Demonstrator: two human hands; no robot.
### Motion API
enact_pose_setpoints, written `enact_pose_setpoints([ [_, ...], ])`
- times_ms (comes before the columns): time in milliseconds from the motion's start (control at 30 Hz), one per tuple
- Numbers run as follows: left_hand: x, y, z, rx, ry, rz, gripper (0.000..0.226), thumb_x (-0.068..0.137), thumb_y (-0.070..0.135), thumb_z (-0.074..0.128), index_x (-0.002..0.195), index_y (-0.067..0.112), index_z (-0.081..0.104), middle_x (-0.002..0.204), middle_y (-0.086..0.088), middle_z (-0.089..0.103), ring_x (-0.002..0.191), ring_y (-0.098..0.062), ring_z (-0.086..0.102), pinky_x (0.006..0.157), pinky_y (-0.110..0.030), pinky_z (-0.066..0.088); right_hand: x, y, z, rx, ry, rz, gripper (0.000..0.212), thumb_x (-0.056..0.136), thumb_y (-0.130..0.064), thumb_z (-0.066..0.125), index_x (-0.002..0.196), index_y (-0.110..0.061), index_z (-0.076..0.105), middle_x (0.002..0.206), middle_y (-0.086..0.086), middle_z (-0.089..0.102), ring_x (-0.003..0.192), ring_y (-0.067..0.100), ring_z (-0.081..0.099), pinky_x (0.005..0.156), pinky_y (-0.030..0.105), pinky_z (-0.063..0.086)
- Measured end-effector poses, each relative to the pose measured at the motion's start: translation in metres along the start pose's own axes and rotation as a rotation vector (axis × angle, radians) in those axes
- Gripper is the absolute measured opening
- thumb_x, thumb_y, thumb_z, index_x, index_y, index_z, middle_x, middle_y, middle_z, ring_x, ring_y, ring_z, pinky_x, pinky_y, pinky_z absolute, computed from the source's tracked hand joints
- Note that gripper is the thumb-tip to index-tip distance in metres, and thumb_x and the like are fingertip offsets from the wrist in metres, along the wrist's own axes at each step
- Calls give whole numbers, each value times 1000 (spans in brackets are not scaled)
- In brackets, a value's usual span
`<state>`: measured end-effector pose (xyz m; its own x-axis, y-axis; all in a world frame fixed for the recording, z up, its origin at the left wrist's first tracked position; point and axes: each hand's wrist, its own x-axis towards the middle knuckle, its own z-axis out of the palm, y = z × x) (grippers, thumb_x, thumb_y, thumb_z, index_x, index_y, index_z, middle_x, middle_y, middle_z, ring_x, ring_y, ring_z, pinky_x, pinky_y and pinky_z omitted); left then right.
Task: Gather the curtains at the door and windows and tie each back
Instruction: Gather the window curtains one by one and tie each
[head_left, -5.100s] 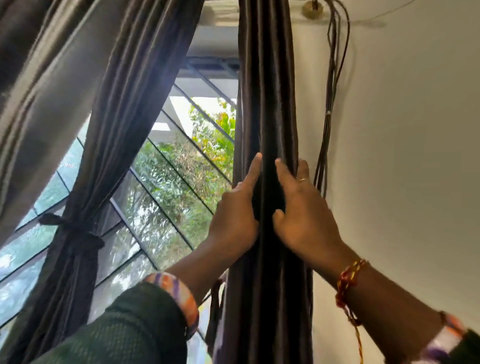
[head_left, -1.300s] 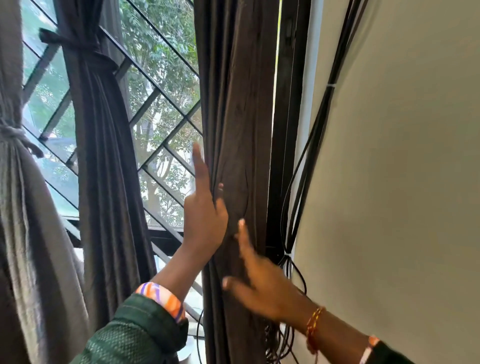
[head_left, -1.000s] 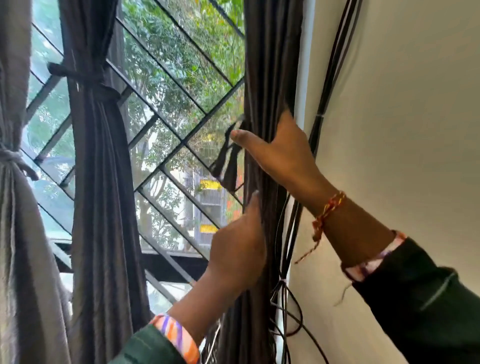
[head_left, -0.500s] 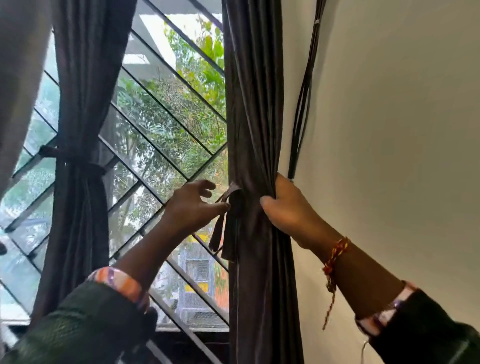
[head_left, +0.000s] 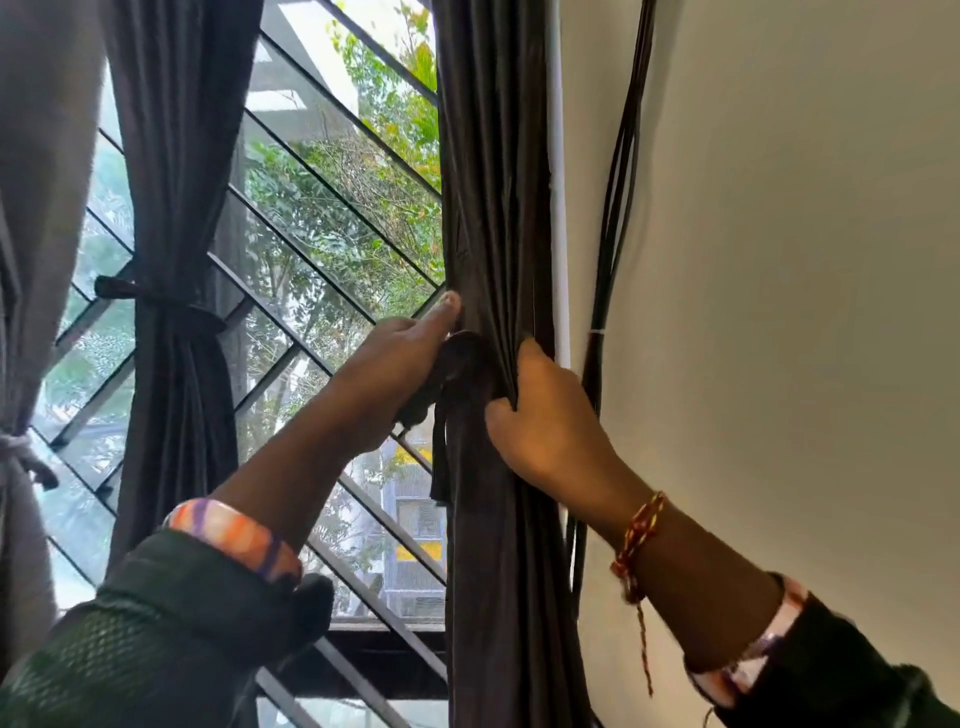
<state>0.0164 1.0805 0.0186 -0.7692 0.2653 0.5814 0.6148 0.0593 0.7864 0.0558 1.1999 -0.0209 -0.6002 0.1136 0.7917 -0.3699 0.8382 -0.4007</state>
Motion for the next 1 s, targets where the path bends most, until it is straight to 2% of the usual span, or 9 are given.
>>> enact_pose_setpoints([
  [133,2,8,6,150,-57,8,58,73,71,49,54,17,50,43,5,48,34,-5,41,36,-11,29,-21,-18,21,-87,-16,-92,74,87,-8,48,148,-15,5,133,18,50,110,39,57,85,45,49],
  [233,13,3,9,187,93,64,41,68,50,71,83,12,70,81,-6,72,71,-17,68,64,-31,57,-35,-28,28,-98,-78,-183,74,86,-9,47,147,-15,5,137,18,43,115,40,51,84,42,46],
  [300,16,1,5,183,177,56,24,79,26,66,94,8,68,93,-13,71,84,-27,68,81,-42,56,-32,-23,25,-45,-96,-253,58,87,-20,48,141,-18,27,128,15,53,106,38,55,79,41,46],
  [400,12,1,-10,31,69,1,9,86,10,59,91,8,66,79,-5,72,70,-18,68,74,-32,56,-14,-5,10,292,97,-179,25,83,-34,50,97,-26,69,87,0,73,79,21,69,70,36,55],
  [533,-1,8,-31,-233,-81,-49,8,82,9,58,81,8,66,61,-1,71,51,-10,67,52,-24,57,28,36,-10,602,459,245,24,91,-11,47,81,-19,67,66,-10,61,58,1,55,60,19,45],
  [700,-10,16,-35,-368,-221,-102,21,65,17,58,60,3,73,59,-7,70,49,-14,67,47,-25,56,32,50,-15,997,-225,575,32,98,-9,39,74,-5,59,59,5,57,54,16,57,53,21,50],
  [767,-8,16,-37,-351,-222,-99,20,65,17,59,62,4,73,60,-7,71,50,-14,68,47,-25,56,29,47,-17,877,-283,515,25,98,-5,33,93,-3,58,66,0,54,62,13,50,57,14,44],
  [900,-4,13,-48,-313,-183,-100,20,64,16,62,79,6,69,66,-8,72,53,-16,68,50,-27,56,30,41,-26,945,-483,427,46,97,-5,36,55,0,56,36,-3,54,34,7,53,35,11,42],
  [1000,-4,11,-56,-273,-155,-101,22,64,15,63,84,7,65,66,-5,73,54,-13,69,50,-25,57,32,30,-38,937,-542,389,34,93,-1,45,65,-4,64,55,6,62,44,11,61,38,17,48],
])
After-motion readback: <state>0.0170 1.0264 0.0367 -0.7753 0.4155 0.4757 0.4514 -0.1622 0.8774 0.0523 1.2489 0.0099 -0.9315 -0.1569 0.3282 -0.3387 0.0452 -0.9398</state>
